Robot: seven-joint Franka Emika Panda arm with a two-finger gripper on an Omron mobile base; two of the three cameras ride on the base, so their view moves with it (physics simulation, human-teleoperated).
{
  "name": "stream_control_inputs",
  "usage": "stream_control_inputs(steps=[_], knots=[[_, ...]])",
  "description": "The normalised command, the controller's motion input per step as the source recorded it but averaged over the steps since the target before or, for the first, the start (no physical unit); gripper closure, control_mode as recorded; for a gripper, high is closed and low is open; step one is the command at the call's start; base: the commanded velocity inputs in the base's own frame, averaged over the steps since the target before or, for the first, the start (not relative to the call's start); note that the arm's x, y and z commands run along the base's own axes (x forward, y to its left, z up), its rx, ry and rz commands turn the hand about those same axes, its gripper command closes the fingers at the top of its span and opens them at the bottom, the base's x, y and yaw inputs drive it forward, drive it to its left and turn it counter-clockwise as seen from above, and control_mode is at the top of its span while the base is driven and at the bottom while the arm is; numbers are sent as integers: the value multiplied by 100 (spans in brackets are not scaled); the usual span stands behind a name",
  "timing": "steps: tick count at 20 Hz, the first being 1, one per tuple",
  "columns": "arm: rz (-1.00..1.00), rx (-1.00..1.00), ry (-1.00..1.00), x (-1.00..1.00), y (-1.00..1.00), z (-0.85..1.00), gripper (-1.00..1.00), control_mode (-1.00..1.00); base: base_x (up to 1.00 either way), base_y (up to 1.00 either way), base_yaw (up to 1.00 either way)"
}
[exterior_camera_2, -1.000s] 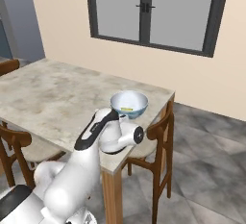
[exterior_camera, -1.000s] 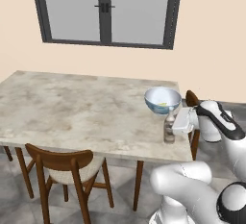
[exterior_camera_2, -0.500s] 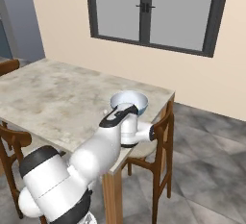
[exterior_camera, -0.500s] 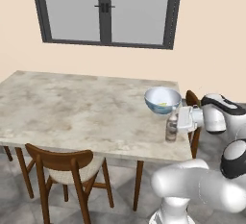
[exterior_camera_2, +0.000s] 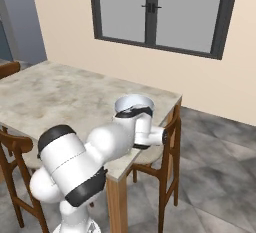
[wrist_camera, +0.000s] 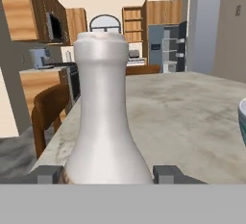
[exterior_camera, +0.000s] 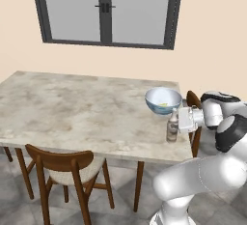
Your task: There is a bowl on the dining counter. Grab a lemon wedge from the fridge and place it in the bowl. Then get the liquor bottle and glass cup from the cabinet and place them next to the bowl.
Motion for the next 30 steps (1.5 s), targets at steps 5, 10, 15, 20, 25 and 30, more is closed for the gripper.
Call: stream_control_inputs(steps=[5, 10, 15, 20, 25, 30], knots=[[0, 0, 0, 13, 0, -24, 100, -100, 0, 0, 0], [0, 0, -1, 17, 0, -16, 100, -100, 0, 0, 0], [0, 0, -4, 8, 6, -23, 100, -100, 0, 0, 0], [2, -6, -3, -13, 31, -35, -100, -100, 0, 0, 0], [0, 0, -1, -28, 9, -6, -100, -100, 0, 0, 0], [0, 0, -9, -39, 1, -1, -100, -100, 0, 0, 0]])
